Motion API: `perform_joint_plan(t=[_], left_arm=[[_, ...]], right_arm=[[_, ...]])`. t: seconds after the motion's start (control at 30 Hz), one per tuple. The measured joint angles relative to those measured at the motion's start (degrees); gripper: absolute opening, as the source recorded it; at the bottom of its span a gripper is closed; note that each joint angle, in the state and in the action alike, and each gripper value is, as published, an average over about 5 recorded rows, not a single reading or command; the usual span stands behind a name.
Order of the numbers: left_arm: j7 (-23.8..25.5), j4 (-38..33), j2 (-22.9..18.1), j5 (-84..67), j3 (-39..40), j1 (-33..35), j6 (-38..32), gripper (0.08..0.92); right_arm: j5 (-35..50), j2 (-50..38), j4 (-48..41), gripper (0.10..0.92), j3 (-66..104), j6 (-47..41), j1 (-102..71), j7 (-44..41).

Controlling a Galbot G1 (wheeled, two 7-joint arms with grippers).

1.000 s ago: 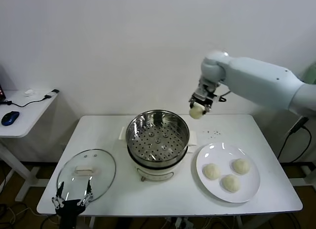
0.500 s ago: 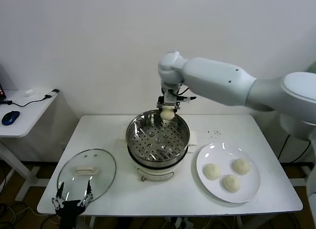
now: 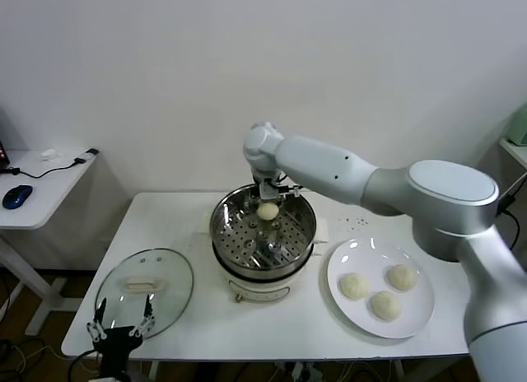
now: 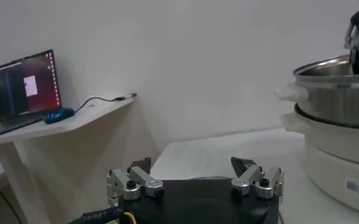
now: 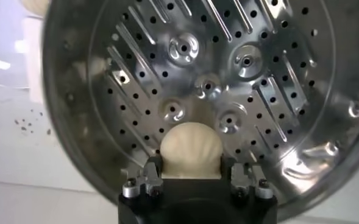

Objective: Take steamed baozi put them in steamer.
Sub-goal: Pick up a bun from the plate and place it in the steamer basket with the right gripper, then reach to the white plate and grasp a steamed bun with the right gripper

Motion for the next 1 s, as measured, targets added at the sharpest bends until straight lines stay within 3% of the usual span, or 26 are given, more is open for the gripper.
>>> perform_joint_plan(t=[0.13,0.4,0.63,0.83,1.0], left_arm=[[-0.02,0.23,0.00,0.09,-0.07,-0.12,0.00,0.823],[-0.17,0.70,0.00,0.19,-0.03,0.24,-0.37,0.823],[-0.17,0.77,0.00,0.30,-0.15,0.83,-0.55,0.823],[-0.01,0.20,0.00,0.52,0.04,0.93,-0.37,0.823],[0.28,-0.60,0.00,0.57,0.14,1.32,-0.04,0.823]], right_arm=[[-1.11,0.68,-1.54,0.644,0.55,0.35,-0.85,0.51],[-0.78,0.57,-2.21,0.813,1.08,1.07,-0.70,0.92],[3.09,-1.76,0.57,0.823,0.87,0.79,2.01,0.13],[13.60,-7.47,6.67,0.823,-3.28,-3.95,9.16,-0.25],[28.10,-15.25,13.72,0.823,-10.75,-14.72,17.55,0.89]])
